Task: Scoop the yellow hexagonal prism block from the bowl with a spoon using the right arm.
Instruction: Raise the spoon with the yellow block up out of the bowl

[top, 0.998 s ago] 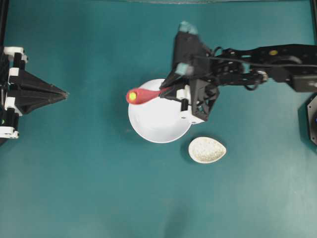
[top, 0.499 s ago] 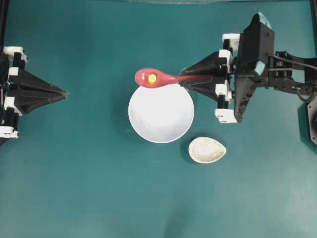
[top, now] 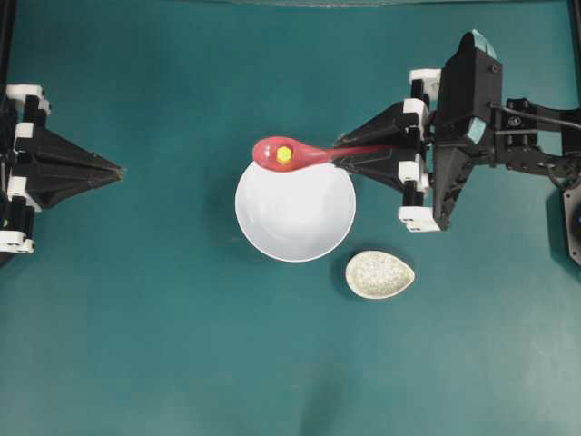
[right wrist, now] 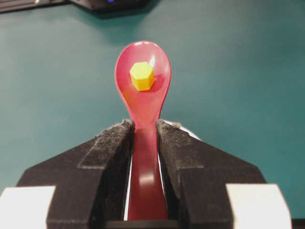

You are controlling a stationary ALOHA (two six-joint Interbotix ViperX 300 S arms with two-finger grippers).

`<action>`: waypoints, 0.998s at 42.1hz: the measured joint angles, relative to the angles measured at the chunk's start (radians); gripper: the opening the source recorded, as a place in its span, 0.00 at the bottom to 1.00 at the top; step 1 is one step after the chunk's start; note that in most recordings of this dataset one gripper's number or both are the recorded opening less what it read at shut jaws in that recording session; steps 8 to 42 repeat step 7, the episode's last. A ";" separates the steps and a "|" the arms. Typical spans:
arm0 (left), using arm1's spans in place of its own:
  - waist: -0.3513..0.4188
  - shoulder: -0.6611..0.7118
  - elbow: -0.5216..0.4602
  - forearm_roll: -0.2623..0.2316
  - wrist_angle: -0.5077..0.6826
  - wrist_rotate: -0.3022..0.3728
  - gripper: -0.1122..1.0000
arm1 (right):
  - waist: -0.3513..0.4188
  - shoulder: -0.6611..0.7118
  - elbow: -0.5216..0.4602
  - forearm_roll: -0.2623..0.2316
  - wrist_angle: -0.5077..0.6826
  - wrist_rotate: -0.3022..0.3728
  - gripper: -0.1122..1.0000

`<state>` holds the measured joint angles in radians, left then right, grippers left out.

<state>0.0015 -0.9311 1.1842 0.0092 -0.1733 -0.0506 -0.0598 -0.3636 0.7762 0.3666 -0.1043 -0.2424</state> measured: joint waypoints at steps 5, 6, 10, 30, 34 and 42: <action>0.000 0.009 0.000 0.000 0.000 -0.006 0.10 | 0.014 0.000 0.002 0.000 0.000 0.000 0.32; 0.000 0.009 0.000 0.000 -0.002 -0.006 0.10 | 0.017 0.000 0.000 -0.002 0.000 0.000 0.32; 0.002 0.009 0.000 0.000 -0.002 -0.006 0.10 | 0.020 0.000 0.002 -0.002 0.000 0.000 0.32; 0.002 0.009 0.000 0.000 -0.002 -0.006 0.10 | 0.020 0.000 0.002 -0.002 0.000 0.000 0.32; 0.002 0.009 0.000 0.000 -0.002 -0.006 0.10 | 0.020 0.000 0.002 -0.002 0.000 0.000 0.32; 0.002 0.009 0.000 0.000 -0.002 -0.006 0.10 | 0.020 0.000 0.002 -0.002 0.000 0.000 0.32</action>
